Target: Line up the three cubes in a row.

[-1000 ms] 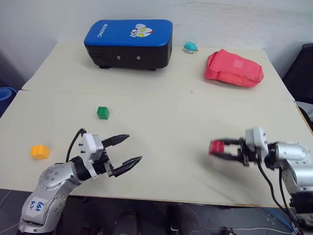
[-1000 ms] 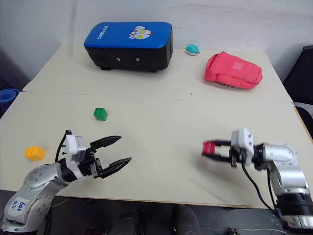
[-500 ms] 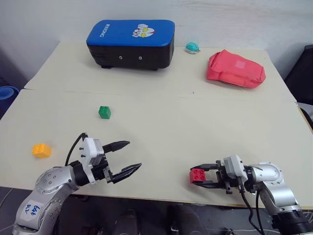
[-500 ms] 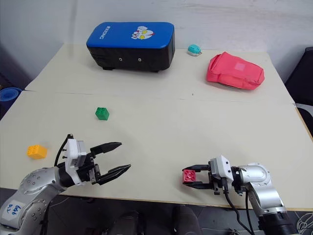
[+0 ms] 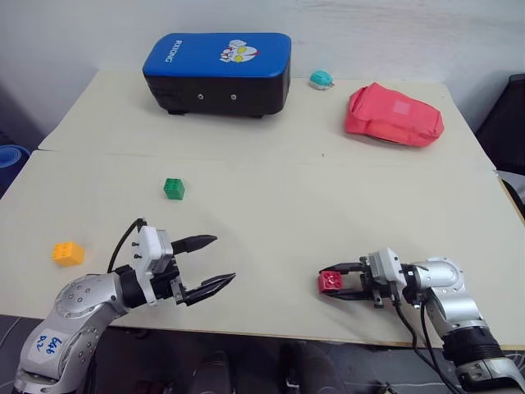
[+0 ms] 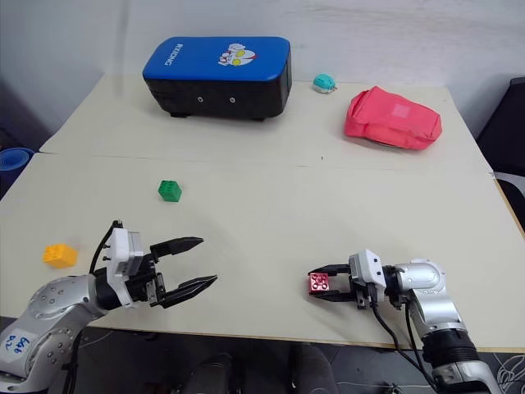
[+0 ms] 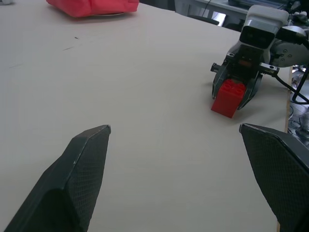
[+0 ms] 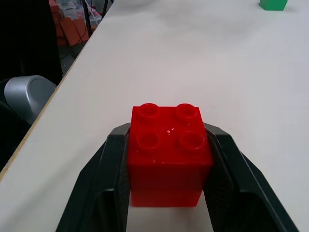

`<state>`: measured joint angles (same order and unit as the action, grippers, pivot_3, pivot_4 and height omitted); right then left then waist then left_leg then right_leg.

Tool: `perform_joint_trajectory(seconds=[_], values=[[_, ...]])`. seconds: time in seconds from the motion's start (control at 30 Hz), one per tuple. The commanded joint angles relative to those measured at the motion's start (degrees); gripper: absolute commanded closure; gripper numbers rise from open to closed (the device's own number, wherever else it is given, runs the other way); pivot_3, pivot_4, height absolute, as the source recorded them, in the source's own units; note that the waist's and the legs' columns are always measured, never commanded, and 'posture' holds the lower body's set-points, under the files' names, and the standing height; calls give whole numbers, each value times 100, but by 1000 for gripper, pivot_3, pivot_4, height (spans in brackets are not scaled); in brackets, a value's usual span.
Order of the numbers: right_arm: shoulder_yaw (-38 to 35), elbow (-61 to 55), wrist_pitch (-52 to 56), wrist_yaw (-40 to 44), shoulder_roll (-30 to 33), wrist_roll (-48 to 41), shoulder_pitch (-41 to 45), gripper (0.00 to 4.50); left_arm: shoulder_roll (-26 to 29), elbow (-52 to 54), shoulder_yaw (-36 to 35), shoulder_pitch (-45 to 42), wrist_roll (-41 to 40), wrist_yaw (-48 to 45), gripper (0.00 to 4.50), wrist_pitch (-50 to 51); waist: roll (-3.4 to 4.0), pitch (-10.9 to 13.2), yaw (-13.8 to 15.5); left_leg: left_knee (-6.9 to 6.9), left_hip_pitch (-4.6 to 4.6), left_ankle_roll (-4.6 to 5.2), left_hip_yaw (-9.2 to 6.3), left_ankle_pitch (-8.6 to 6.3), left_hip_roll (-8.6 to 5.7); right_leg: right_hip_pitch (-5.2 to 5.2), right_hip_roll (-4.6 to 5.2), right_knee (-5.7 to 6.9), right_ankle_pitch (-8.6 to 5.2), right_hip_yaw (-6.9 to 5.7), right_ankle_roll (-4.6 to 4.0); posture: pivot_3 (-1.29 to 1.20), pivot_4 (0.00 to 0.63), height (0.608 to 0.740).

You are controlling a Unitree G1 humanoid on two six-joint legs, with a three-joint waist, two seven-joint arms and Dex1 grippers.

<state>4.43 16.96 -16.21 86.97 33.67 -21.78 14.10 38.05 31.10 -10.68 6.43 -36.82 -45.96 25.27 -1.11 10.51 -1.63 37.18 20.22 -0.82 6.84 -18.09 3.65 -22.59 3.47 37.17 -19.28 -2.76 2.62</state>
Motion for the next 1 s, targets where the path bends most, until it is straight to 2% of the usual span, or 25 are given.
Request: perform_joint_trajectory(seconds=[0.03, 0.27, 0.33, 0.43, 0.57, 0.77, 0.87, 1.0], values=[[32, 53, 68, -1, -34, 7, -14, 2992, 49, 238, -130, 23, -135, -25, 0, -1, 0, 0, 0, 1, 0, 0, 0, 0, 0, 0, 0, 0, 0, 0, 0, 0, 150, 740], [55, -122, 250, -100, -72, -36, -181, 2992, 53, 251, -208, 94, -125, -28, 0, -1, 0, 0, -5, 0, -2, 1, -1, -1, 1, 0, 0, 2, 0, 0, 0, 0, 150, 740], [25, -156, 280, -151, -79, -69, -212, 2265, 59, 222, -219, 89, -115, -43, 0, -9, 0, 0, -4, 0, -2, 1, -1, -1, 1, 1, 0, 2, 0, 0, 0, 0, 150, 740], [-115, -207, 12, -242, -177, -120, -217, 1401, 63, 165, -216, 71, -87, -64, 0, -28, 0, 0, -9, -2, 0, 1, -1, -1, 0, -1, 0, 1, 0, 0, 0, 0, 150, 740], [-241, -949, 173, -283, -126, -441, -490, 56, 118, 29, -409, 220, -38, -150, 0, -113, 0, 0, -2, -3, 0, 1, -1, -1, 1, -2, 0, 3, 0, 0, 0, 0, 150, 740], [-557, -1812, 247, -534, -12, -779, -809, 17, -90, -334, -1018, 1010, 277, -104, 0, -608, 2, 1, -17, -6, 1, 3, -1, -5, 1, -3, 2, -3, -1, 0, -1, 0, 150, 740], [-1051, -2165, 433, -875, -42, -1254, -1034, 17, -710, -716, -1775, 1785, 522, 349, 0, -1204, 1, 1, -20, -10, 3, 2, -2, -11, 3, -5, 2, -9, -3, -2, -4, 0, 150, 740], [-1605, -2128, 244, -1564, -242, -1211, -1346, 17, -1519, -1026, -2619, 2328, 592, 1005, 0, -1766, -22, 7, 14, -7, 6, 11, -6, -25, 5, -3, 2, -21, -4, -7, -6, 0, 150, 740]])
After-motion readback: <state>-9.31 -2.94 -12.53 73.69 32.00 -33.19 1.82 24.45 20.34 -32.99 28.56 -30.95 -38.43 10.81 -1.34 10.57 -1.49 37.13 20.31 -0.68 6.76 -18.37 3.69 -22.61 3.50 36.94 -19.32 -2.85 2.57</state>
